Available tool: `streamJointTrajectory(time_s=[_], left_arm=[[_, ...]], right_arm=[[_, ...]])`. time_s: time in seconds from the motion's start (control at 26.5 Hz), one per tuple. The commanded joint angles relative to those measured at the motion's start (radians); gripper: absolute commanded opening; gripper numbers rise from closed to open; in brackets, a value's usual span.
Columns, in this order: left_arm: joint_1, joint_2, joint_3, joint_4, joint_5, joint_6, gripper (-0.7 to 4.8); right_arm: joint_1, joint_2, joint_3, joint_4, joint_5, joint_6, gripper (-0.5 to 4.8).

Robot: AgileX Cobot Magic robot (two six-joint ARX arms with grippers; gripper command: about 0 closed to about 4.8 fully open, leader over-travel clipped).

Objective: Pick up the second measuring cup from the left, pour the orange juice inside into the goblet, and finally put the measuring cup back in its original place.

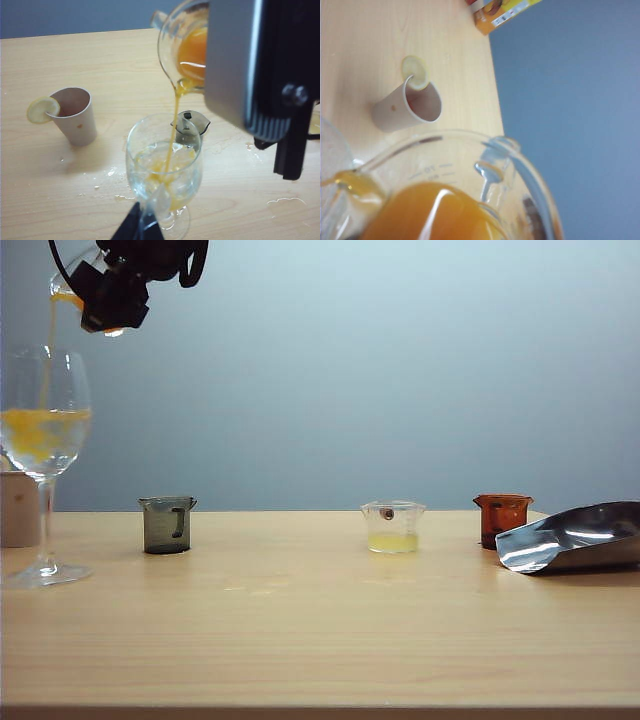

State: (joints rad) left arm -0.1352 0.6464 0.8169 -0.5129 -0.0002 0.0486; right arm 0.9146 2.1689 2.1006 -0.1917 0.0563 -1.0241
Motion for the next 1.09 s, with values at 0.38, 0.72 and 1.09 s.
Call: streamJointTrajectory(time_s=[0.38, 0.72, 1.09], left_arm=[[0.0, -0.001, -0.001, 0.013, 0.004, -0.003, -0.03], [0.0, -0.001, -0.001, 0.013, 0.004, -0.003, -0.03], [0.0, -0.001, -0.001, 0.013, 0.004, -0.003, -0.03]], right_arm=[[0.004, -0.004, 0.009, 0.047, 0.011, -0.16, 1.56], [0.006, -0.004, 0.008, 0.066, -0.01, -0.267, 1.56], [0.014, -0.004, 0.008, 0.084, -0.01, -0.41, 1.56]])
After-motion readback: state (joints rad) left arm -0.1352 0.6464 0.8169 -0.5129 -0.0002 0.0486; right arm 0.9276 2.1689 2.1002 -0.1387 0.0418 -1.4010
